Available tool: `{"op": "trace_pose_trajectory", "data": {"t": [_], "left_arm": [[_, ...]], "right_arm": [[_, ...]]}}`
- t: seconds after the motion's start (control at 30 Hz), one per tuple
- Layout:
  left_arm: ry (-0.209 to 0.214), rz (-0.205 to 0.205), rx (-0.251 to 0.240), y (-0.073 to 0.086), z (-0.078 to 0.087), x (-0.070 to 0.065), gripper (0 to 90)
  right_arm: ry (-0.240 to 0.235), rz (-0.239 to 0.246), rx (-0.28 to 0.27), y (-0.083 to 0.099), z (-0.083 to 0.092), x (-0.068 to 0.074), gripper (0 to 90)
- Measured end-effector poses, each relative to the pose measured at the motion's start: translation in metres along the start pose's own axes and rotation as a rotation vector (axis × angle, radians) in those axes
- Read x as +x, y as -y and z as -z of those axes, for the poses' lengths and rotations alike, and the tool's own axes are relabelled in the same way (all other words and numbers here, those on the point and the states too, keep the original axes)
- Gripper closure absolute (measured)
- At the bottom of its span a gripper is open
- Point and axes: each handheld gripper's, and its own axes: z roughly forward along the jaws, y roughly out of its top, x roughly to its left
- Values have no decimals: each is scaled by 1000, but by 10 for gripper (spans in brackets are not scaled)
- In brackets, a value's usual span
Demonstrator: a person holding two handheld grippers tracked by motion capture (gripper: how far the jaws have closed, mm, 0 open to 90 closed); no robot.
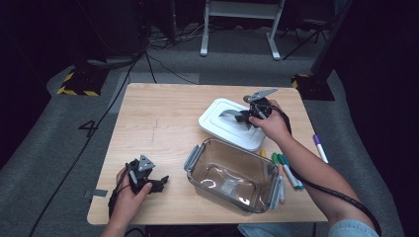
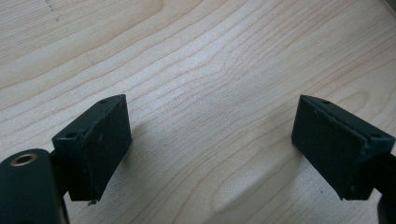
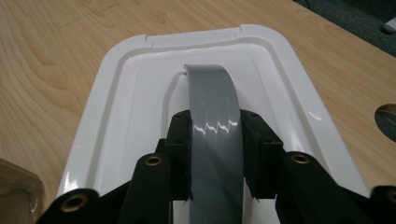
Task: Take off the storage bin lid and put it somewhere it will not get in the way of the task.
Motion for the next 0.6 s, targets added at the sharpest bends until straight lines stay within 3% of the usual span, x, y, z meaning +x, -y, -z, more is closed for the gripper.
{"op": "trace_pose_trajectory", "data": {"t": [0.6], "left_arm": [[0, 0, 0, 0, 0, 0, 125]], "right_arm": [[-27, 20, 41, 26, -32, 9, 674]]}}
